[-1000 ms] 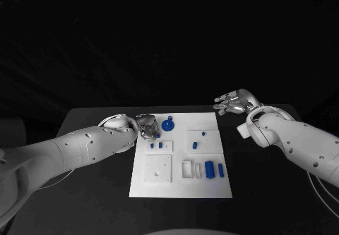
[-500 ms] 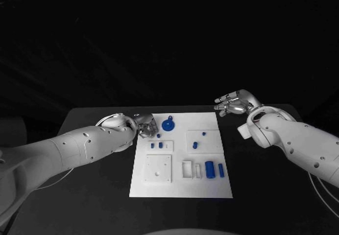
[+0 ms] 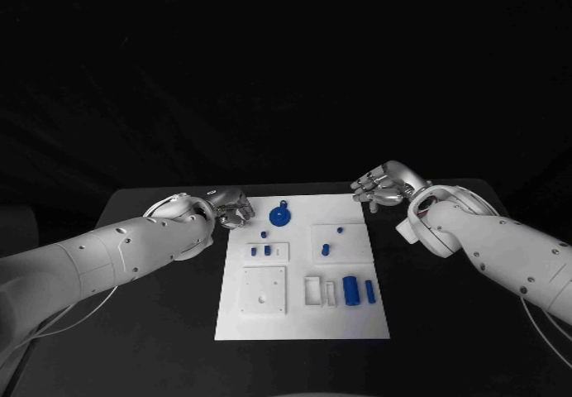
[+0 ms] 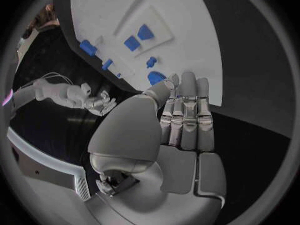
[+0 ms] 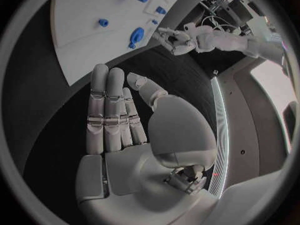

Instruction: Assemble the parts on the task board

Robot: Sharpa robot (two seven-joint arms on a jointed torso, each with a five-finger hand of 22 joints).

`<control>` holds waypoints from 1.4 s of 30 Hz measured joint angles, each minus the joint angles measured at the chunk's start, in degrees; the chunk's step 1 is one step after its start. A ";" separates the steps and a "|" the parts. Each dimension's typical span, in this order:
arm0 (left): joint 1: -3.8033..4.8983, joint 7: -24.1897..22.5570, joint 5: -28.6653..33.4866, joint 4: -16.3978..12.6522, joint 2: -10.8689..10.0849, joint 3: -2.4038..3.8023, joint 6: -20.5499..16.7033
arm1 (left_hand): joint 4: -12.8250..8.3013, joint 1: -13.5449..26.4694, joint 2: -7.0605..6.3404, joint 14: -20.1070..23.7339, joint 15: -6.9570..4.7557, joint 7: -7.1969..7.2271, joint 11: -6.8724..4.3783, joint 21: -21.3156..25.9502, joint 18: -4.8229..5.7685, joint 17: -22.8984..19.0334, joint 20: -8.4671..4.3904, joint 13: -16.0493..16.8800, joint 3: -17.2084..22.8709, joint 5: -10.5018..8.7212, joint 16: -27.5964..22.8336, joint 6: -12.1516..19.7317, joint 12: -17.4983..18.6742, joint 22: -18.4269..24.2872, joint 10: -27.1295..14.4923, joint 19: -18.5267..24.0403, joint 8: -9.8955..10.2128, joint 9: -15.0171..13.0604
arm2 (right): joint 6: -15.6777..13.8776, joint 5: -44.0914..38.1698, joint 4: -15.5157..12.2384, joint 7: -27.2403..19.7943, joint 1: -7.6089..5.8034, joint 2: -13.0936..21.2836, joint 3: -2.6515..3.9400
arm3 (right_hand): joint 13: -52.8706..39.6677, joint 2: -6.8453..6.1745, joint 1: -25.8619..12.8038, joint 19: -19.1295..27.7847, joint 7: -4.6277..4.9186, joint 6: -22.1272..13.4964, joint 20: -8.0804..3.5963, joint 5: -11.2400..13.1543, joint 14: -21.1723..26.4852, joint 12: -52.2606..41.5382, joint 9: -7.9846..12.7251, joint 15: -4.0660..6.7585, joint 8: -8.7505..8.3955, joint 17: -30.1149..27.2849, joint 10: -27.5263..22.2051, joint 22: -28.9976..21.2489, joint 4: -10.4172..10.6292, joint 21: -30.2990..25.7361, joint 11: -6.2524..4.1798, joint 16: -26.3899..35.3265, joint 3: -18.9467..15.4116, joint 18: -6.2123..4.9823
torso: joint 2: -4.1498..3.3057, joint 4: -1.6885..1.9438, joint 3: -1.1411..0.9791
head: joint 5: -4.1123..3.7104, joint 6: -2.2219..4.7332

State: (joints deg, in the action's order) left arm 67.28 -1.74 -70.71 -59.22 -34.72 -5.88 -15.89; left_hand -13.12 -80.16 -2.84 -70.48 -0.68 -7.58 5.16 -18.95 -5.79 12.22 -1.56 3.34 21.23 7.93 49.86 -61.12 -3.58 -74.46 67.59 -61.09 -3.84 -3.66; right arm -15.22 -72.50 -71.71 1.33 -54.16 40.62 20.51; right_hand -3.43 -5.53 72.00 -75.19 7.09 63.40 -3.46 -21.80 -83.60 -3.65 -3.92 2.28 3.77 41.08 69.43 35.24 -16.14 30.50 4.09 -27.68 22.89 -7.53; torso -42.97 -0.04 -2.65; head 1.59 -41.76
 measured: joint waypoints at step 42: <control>2.68 -14.56 44.56 -14.47 -6.67 2.78 -6.23 | 3.85 2.67 -0.01 1.60 6.72 -0.47 2.73 15.31 1.81 -8.08 5.96 -0.01 -1.67 0.67 -46.11 0.57 -0.01 38.20 -5.17 5.07 0.01 -0.01 | 1.53 -33.75 0.16 14.22 0.48 -6.05 -10.10 | 0.03 -6.02 1.07 -2.72 -0.11 0.45 0.20 13.15 -0.13 -0.01 0.13 -0.32 0.00 2.72 -2.46 5.81 4.28 -1.24 0.40 -3.99 10.89 -1.05 | -0.05 0.14 -0.04 | -1.00 1.27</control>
State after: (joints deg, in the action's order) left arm 69.96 -16.31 -26.15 -73.69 -41.39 -3.10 -22.13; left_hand -9.27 -77.49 -2.85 -68.87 6.05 -8.05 7.89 -3.64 -3.98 4.14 4.40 3.33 19.57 8.60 3.75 -60.55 -3.59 -36.26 62.43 -56.02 -3.83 -3.67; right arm -13.69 -106.25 -71.54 15.55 -53.68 34.57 10.41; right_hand -3.41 -11.55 73.07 -77.92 6.97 63.85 -3.26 -8.65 -83.73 -3.66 -3.79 1.96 3.77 43.80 66.97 41.06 -11.86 29.26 4.49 -31.68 33.78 -8.58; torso -43.02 0.10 -2.69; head 0.59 -40.48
